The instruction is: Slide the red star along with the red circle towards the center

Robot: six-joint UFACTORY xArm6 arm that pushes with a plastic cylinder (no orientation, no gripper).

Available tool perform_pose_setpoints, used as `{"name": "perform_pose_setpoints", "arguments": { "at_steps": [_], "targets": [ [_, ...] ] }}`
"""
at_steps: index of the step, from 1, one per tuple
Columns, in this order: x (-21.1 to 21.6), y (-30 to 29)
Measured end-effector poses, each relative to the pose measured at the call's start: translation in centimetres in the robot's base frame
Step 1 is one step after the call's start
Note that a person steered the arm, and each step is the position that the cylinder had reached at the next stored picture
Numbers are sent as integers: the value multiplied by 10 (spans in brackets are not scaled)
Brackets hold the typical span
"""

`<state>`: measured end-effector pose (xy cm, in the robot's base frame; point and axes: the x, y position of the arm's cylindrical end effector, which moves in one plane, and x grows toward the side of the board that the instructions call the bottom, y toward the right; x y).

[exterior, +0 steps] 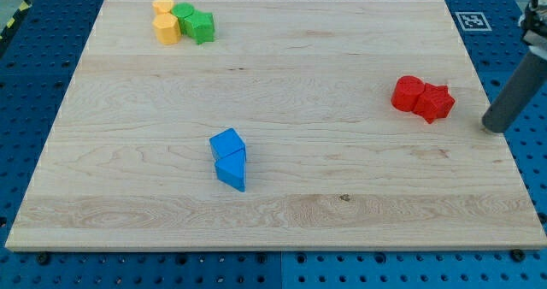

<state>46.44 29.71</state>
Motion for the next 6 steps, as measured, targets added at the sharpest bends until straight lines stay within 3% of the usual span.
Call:
{"name": "perform_pose_setpoints", "arguments": {
  "at_steps": [1,6],
  "targets": [
    [-2,3],
    [-28,-103]
  ]
}}
